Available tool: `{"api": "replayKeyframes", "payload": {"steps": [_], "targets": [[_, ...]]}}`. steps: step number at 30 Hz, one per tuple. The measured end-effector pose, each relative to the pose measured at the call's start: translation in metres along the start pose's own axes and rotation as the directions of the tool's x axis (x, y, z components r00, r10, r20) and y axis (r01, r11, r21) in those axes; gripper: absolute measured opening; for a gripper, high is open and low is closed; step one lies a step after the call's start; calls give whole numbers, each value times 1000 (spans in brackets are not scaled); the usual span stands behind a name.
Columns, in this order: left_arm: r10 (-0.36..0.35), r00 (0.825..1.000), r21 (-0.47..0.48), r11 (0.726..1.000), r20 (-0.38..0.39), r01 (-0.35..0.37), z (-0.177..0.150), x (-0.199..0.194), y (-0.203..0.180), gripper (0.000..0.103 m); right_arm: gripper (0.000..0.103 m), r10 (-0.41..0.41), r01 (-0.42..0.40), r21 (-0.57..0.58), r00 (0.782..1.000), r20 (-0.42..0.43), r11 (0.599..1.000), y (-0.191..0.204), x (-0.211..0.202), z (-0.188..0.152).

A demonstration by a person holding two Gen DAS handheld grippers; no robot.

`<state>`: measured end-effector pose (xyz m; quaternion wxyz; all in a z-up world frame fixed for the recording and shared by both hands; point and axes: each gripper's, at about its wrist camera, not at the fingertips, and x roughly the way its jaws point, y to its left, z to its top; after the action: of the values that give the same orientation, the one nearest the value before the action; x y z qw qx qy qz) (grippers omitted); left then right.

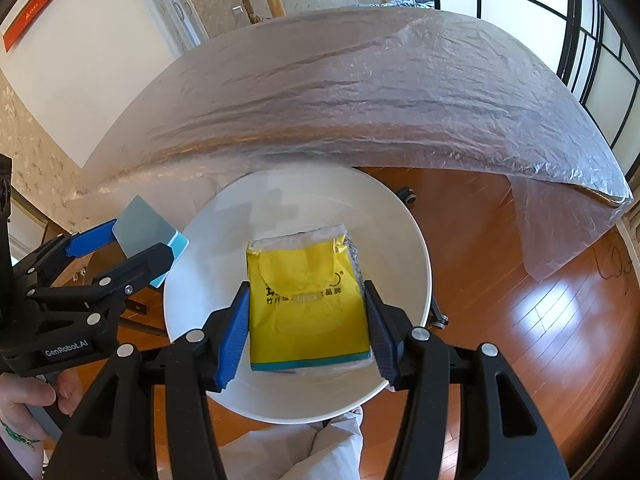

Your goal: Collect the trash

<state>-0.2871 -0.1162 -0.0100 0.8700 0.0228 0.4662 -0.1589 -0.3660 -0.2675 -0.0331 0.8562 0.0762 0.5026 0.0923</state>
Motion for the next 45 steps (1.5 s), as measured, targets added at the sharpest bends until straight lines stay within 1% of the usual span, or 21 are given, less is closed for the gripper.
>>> {"api": "replayKeyframes", "payload": {"steps": [18,20,21,22,25,31,39,45], "targets": [[4,999,-16,1000,-32,-4,-1,9,2,93,54,7,-7,6,1000,-29,1000,-4,12,0],[1,999,-16,1000,-35,-2,-1,10,1,93,57,8,-8,7,999,-32,1000,-5,12,0],[0,999,-15,1000,-38,-1,-1,11,1,93,64,7,-6,8,1000,-29,1000,-5,11,0],[3,999,-13,1000,-43,-4,-1,11,0,93,65,6,-6,11,1000,-23,1000,-5,11,0],[9,998,-17,1000,-57,-10,-1,14,0,93,65,7,-7,16,1000,-19,1000,-6,9,0],[-24,997,-35,999,-71,22,-3,16,-1,94,65,7,-7,24,1000,-10,1000,-11,6,0],[-9,999,-31,1000,-45,7,-2,7,-7,94,65,22,-22,24,1000,11,999,-13,-5,2],[-3,1000,-52,999,21,4,13,-16,-14,94,66,41,-41,5,997,67,999,-13,-27,11]]}}
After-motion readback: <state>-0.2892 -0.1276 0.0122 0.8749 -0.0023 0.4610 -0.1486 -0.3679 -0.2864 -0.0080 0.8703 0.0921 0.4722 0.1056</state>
